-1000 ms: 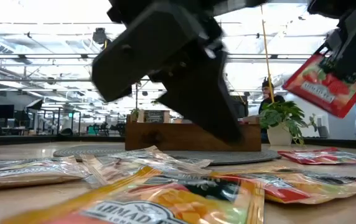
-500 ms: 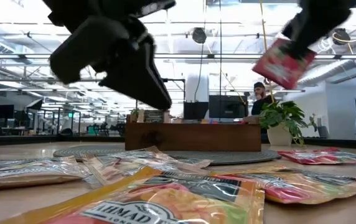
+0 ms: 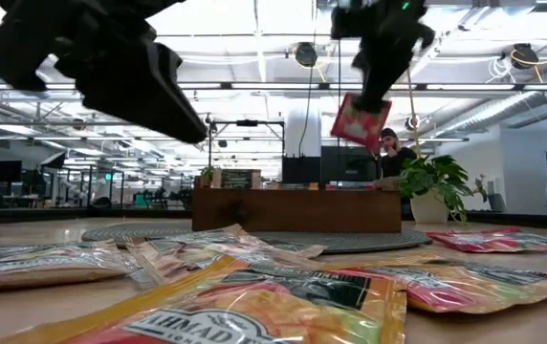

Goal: Pick & Place Tea
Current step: Put the red tea sachet into the right section of the wooden organizer

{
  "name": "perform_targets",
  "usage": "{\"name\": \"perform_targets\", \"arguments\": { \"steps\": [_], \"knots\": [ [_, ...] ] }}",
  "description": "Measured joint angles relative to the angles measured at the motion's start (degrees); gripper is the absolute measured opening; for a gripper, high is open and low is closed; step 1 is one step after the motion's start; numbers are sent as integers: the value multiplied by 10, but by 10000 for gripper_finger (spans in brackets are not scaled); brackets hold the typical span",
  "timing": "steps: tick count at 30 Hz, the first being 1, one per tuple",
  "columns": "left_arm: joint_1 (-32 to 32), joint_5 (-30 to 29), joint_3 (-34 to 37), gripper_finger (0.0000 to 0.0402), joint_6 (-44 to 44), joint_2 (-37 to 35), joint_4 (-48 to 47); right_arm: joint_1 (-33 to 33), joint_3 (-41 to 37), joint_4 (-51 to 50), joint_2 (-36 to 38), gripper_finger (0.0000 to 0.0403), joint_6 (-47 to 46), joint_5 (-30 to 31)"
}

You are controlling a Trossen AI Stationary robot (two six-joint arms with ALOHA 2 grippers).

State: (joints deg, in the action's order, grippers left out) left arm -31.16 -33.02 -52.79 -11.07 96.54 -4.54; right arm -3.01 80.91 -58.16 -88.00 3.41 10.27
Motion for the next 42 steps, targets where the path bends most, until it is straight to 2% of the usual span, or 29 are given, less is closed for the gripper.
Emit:
{"name": "perform_targets", "arguments": {
  "steps": [5,10,15,31,35,39,42],
  "knots": [
    [-5,0,11,81,-1,0,0,-12,20,-6,-72,0,38,0],
    [-6,0,18,81,0,0,1,-7,32,-4,-113,0,50,-2],
    [-3,-1,19,81,3,0,4,-7,33,-9,-124,0,49,-58],
    [-3,-1,19,81,3,0,5,-22,33,-13,-127,0,135,-60],
    [-3,-1,19,81,3,0,5,-22,33,-11,-146,0,138,-61],
    [-3,-1,19,81,3,0,5,-21,33,-12,-170,0,138,-97],
    [-3,-1,19,81,6,0,4,-21,33,-12,-190,0,146,-101]
  ]
}}
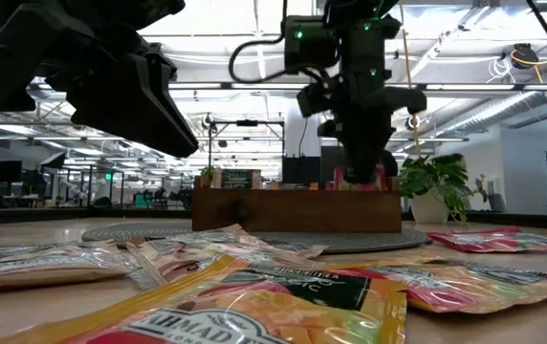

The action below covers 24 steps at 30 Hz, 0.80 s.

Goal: Pick & Place Tea
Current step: Put the red tea sachet into the right section of the wooden organizer

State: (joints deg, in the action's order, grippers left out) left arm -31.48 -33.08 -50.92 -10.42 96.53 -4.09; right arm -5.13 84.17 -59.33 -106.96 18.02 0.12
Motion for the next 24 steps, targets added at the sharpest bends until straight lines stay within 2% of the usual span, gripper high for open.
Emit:
{"name": "perform_targets", "arguments": {
  "steps": [4,10,21,24],
  "knots": [
    [0,0,0,81,2,0,0,0,0,5,-9,4,13,1],
    [0,0,0,81,2,0,-1,0,0,43,-9,35,22,27],
    [0,20,0,81,-3,0,1,4,0,43,-7,141,24,33],
    [0,20,0,81,-3,0,1,7,0,42,-2,162,19,56]
  ]
}}
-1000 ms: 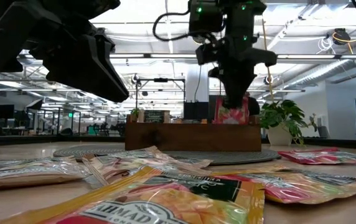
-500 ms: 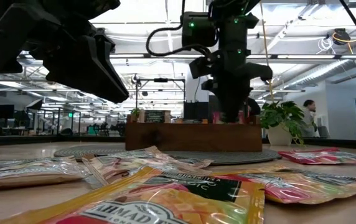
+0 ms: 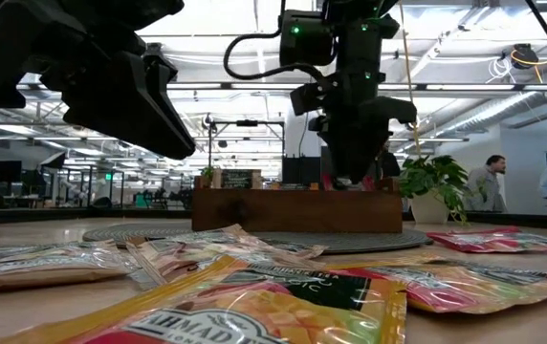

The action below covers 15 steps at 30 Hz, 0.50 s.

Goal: Pick & Place Tea
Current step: Put the red tea sachet into the right section of the wooden organizer, then put the left yellow tea sachet into the middle section of the wooden organizer

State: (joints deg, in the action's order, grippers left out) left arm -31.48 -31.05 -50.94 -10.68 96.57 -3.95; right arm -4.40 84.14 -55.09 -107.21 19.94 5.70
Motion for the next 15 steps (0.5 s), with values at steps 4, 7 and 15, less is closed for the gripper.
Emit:
{"name": "perform_targets", "arguments": {
  "steps": [4,7,15],
  "knots": [
    [0,0,0,81,0,0,1,8,0,-2,10,177,-1,49],
    [0,0,0,81,0,0,1,13,0,4,16,180,4,65],
    [-1,1,0,81,0,2,-3,19,-2,-16,48,152,-61,-6]
  ]
}}
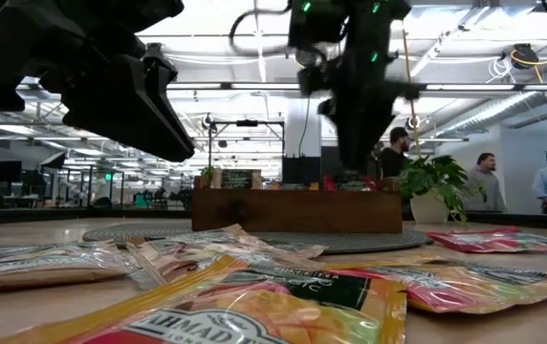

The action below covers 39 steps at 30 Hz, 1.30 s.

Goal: Pick & Place Tea
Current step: Put the left yellow tea sachet into the middle section of the wooden organizer

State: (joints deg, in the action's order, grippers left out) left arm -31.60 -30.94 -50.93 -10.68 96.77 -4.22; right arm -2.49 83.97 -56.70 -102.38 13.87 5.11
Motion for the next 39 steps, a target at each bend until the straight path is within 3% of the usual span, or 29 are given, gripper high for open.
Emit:
{"name": "perform_targets", "arguments": {
  "steps": [2,6,10,16,20,24,27,29,34,39],
  "knots": [
    [-3,5,6,81,3,0,11,13,-8,15,38,132,-15,-53],
    [-16,48,22,81,28,0,36,69,-70,105,130,72,-29,-73],
    [-31,102,37,81,77,0,97,139,-214,361,222,11,-53,-140],
    [-37,205,39,81,84,0,185,232,-425,725,270,11,-121,-137],
    [-36,207,28,81,71,0,208,286,-484,868,253,2,-129,-84],
    [-30,205,3,56,70,23,250,341,-489,910,220,1,-111,-6],
    [-26,219,-45,14,70,60,251,391,-489,953,188,1,-78,60],
    [-24,217,-79,8,44,83,226,408,-489,966,171,2,-65,79],
    [-27,214,-169,20,-16,149,128,416,-488,970,161,1,-101,52],
    [-33,198,-224,5,-30,206,41,413,-488,965,157,1,-114,20]
  ]
}}
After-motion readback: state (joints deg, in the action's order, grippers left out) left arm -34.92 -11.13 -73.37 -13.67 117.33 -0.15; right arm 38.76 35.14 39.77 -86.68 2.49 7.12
